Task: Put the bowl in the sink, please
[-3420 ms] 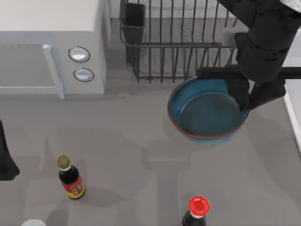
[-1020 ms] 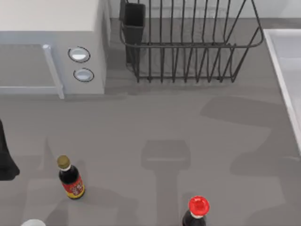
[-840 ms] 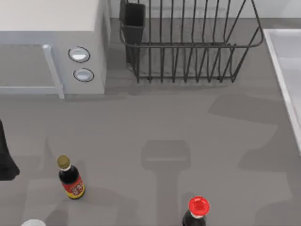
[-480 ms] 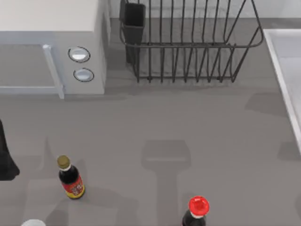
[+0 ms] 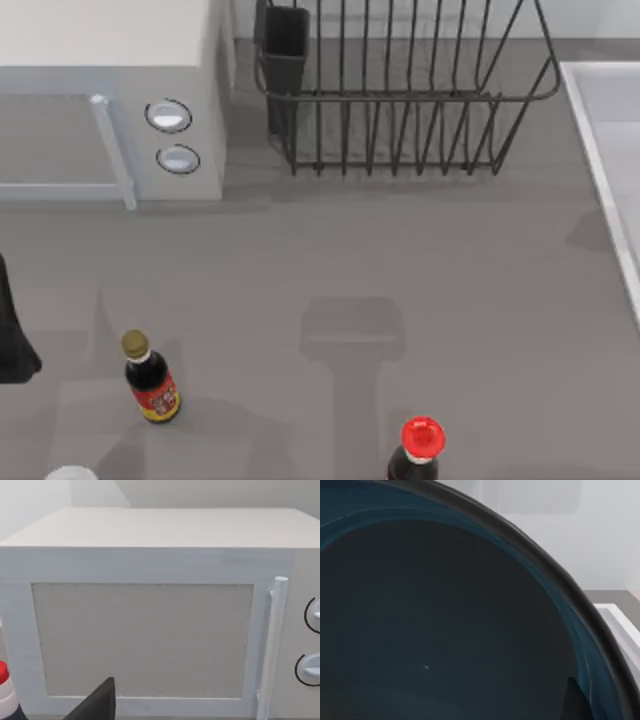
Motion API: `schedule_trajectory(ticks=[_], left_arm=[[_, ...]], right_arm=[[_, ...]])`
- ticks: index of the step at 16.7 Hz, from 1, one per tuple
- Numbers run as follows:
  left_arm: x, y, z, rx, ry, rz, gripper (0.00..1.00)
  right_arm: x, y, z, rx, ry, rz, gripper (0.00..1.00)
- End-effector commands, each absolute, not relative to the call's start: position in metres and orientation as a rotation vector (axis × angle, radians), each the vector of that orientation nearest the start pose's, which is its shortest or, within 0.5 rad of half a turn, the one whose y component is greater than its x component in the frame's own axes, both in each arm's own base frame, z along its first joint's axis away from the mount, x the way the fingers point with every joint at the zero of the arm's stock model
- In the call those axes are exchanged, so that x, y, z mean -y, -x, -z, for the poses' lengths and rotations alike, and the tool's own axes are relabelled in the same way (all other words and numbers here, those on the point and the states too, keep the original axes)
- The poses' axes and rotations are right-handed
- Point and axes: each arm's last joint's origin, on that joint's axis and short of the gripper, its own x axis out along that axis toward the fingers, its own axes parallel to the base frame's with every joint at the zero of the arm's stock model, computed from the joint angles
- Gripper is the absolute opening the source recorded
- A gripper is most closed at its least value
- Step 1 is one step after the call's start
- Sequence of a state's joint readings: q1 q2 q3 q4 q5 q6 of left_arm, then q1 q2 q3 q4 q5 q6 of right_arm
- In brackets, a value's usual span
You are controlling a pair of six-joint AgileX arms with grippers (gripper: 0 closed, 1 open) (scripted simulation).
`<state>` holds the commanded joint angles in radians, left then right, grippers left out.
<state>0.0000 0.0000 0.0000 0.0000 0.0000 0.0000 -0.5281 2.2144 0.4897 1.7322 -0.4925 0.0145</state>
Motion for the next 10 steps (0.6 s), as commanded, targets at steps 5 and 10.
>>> schedule_trajectory(ticks=[5, 10], left_arm=[[0.0012, -0.1057, -0.16, 0.0, 0.0, 0.0, 1.0], [0.0012, -0.1057, -0.16, 0.0, 0.0, 0.0, 1.0]], right_arm=[[0.1364, -0.2671, -0.059, 0.0, 0.0, 0.01, 0.08], [0.1364, -0.2671, -0.059, 0.0, 0.0, 0.01, 0.45]])
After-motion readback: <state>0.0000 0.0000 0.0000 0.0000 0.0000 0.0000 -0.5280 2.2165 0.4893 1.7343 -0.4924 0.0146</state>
